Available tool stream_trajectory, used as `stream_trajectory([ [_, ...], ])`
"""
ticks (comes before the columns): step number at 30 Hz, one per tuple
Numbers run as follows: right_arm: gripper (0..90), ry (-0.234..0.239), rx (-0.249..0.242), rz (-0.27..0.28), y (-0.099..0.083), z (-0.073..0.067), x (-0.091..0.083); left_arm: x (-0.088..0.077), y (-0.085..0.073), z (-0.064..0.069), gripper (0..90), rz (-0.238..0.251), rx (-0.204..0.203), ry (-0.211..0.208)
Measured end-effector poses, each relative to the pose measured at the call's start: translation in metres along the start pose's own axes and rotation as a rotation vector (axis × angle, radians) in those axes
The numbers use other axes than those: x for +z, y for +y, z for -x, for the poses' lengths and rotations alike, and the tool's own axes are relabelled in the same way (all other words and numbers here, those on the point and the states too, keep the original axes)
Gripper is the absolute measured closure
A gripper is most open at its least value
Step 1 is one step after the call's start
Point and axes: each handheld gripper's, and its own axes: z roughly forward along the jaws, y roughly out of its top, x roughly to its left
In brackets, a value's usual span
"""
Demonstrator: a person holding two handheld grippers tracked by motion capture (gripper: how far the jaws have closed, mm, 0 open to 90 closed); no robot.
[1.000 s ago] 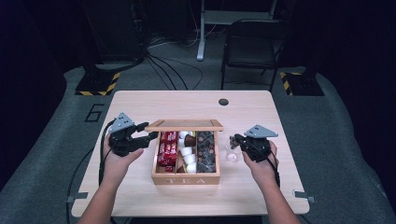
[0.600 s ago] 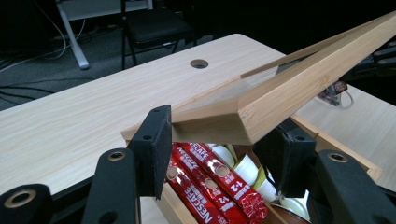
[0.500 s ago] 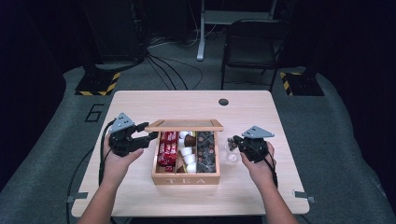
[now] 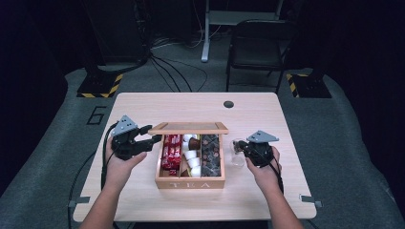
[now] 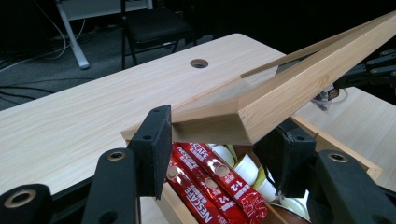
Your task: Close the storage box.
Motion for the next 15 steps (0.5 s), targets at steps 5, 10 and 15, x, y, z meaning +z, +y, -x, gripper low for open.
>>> stream_trajectory([
  [5,89.3,-0.006,-0.017,0.001,-0.0021,-0.0018,-0.0008,0.0000,0.0000,0.0000,47.0,0.001,0.000,0.000],
  [10,86.0,-0.007,-0.013,0.005,-0.0021,-0.0030,-0.0032,0.0000,-0.0001,0.0002,47.0,0.000,-0.001,0.000],
  [15,84.7,-0.006,-0.015,0.008,-0.0025,-0.0033,-0.0050,0.0000,-0.0001,0.0001,47.0,0.001,0.000,0.001],
])
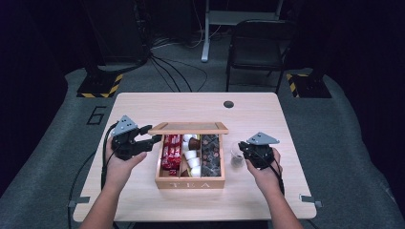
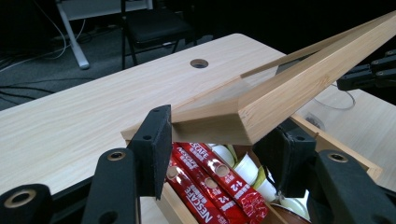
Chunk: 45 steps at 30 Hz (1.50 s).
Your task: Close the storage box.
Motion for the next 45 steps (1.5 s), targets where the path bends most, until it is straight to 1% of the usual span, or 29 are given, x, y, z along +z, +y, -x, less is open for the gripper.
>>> stream_trajectory([
  [9,82.6,-0.006,0.003,0.001,0.000,-0.002,0.000,0.000,0.000,0.000,47.0,-0.002,0.000,0.002],
  [10,82.0,-0.005,0.006,0.001,0.000,-0.003,-0.001,0.000,0.000,0.000,46.9,-0.002,0.000,0.001],
  [11,81.0,-0.005,-0.004,0.003,0.000,-0.003,-0.001,0.000,0.000,0.000,46.9,-0.001,0.000,0.002],
  [14,76.9,-0.005,0.005,0.012,0.002,-0.006,-0.003,0.000,0.000,0.001,46.9,-0.001,-0.001,0.003],
  [15,74.9,-0.001,0.002,0.016,0.003,-0.007,-0.003,0.000,0.000,0.001,46.9,-0.001,-0.001,0.003],
  [16,73.8,0.002,0.014,0.014,0.004,-0.008,-0.003,0.000,-0.001,0.001,46.9,0.000,-0.003,0.001],
  [20,68.5,0.037,0.012,0.019,0.011,-0.013,-0.004,0.000,-0.001,0.001,46.9,-0.002,-0.003,0.002],
  [21,67.4,0.047,0.006,0.029,0.014,-0.015,-0.005,-0.001,-0.001,0.001,46.9,-0.008,-0.001,-0.001],
  [23,66.4,0.059,-0.004,0.042,0.019,-0.020,-0.008,0.000,-0.001,0.001,46.9,-0.003,-0.001,0.002],
  [30,61.3,0.104,-0.035,0.072,0.037,-0.034,-0.013,0.000,-0.002,0.001,46.8,-0.004,-0.002,0.000],
  [35,54.3,0.121,-0.026,0.110,0.049,-0.039,-0.018,-0.001,-0.002,0.001,46.8,-0.007,0.000,-0.001],
  [37,51.4,0.133,-0.020,0.114,0.052,-0.040,-0.019,-0.001,-0.002,0.001,46.8,-0.008,0.000,-0.002],
  [38,50.7,0.139,-0.006,0.113,0.054,-0.040,-0.018,-0.001,-0.003,0.001,46.8,-0.009,0.001,-0.003],
  [39,49.9,0.146,-0.013,0.109,0.055,-0.039,-0.017,-0.001,-0.003,0.001,46.8,-0.013,0.003,-0.005],
  [40,48.8,0.145,-0.012,0.108,0.056,-0.040,-0.017,-0.001,-0.003,0.001,46.8,-0.019,0.005,-0.007],
  [44,46.4,0.144,-0.005,0.110,0.058,-0.041,-0.017,-0.001,-0.004,0.002,46.7,-0.012,0.002,-0.003],
  [45,46.2,0.138,0.003,0.118,0.059,-0.041,-0.017,-0.001,-0.004,0.002,46.7,-0.011,0.001,-0.002],
])
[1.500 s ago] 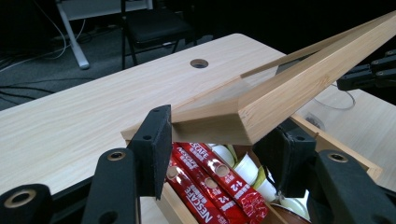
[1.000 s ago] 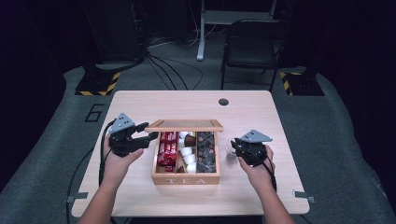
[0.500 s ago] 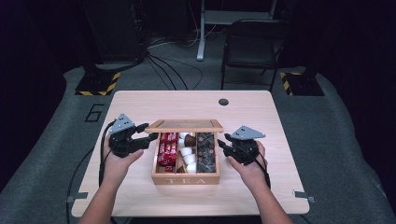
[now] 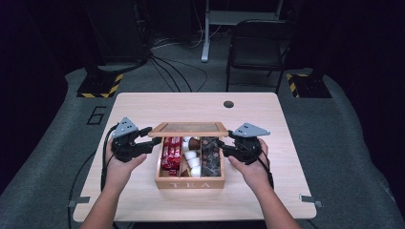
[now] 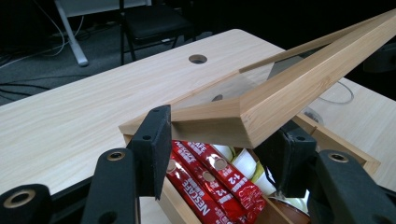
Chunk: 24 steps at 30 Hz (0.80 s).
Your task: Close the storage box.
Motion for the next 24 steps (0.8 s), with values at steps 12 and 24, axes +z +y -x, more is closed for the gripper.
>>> stream_trajectory([
  [12,45.2,0.009,-0.006,0.037,0.0069,-0.0002,-0.0020,-0.0007,-0.0025,0.0036,46.6,-0.019,0.003,0.009],
  [24,44.4,0.026,-0.027,0.020,0.0053,0.0005,-0.0017,-0.0011,-0.0065,0.0066,46.6,-0.024,-0.005,0.022],
])
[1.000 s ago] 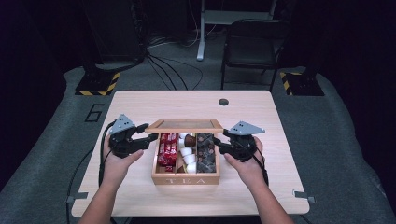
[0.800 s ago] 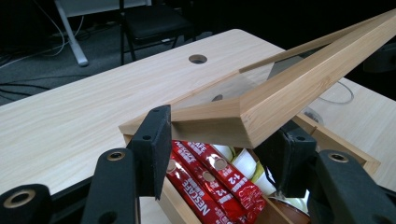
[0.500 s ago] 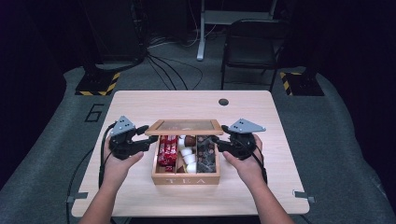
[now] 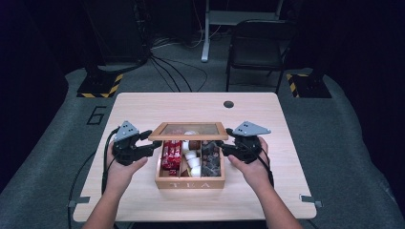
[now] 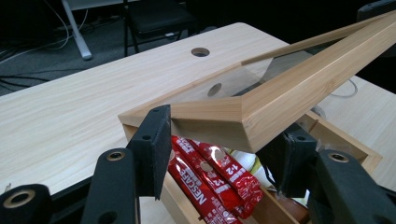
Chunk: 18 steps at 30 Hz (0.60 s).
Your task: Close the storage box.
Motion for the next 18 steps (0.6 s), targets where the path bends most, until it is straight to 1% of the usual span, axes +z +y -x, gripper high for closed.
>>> stream_trajectory([
  [4,44.4,0.005,-0.015,0.004,-0.003,0.000,0.000,-0.001,-0.001,0.001,46.6,-0.016,0.004,-0.006],
  [6,44.5,0.007,0.004,0.009,-0.006,-0.002,-0.001,-0.001,-0.002,0.001,46.6,-0.027,0.006,-0.010],
  [7,44.7,0.007,0.000,0.014,-0.007,-0.001,-0.001,-0.001,-0.001,0.001,46.7,-0.032,0.008,-0.009],
  [9,45.1,0.011,0.014,0.020,-0.009,-0.001,-0.001,-0.002,-0.001,0.002,46.6,-0.037,0.011,-0.004],
  [11,45.2,0.023,0.019,0.016,-0.010,0.000,-0.002,-0.002,-0.001,0.002,46.7,-0.046,0.017,-0.005],
  [12,45.2,0.024,0.014,0.012,-0.010,0.000,-0.002,-0.002,-0.002,0.003,46.7,-0.045,0.020,-0.004],
  [13,45.5,0.022,0.023,0.012,-0.010,-0.001,-0.003,-0.003,-0.002,0.002,46.7,-0.051,0.022,-0.008],
  [15,45.9,0.027,0.013,0.018,-0.012,-0.001,-0.004,-0.004,-0.002,0.003,46.7,-0.058,0.027,-0.014],
  [16,46.1,0.027,0.024,0.021,-0.013,-0.001,-0.005,-0.003,-0.002,0.004,46.7,-0.051,0.029,-0.008],
  [18,46.1,0.033,0.025,0.027,-0.014,-0.001,-0.006,-0.004,-0.003,0.005,46.6,-0.053,0.035,-0.004],
])
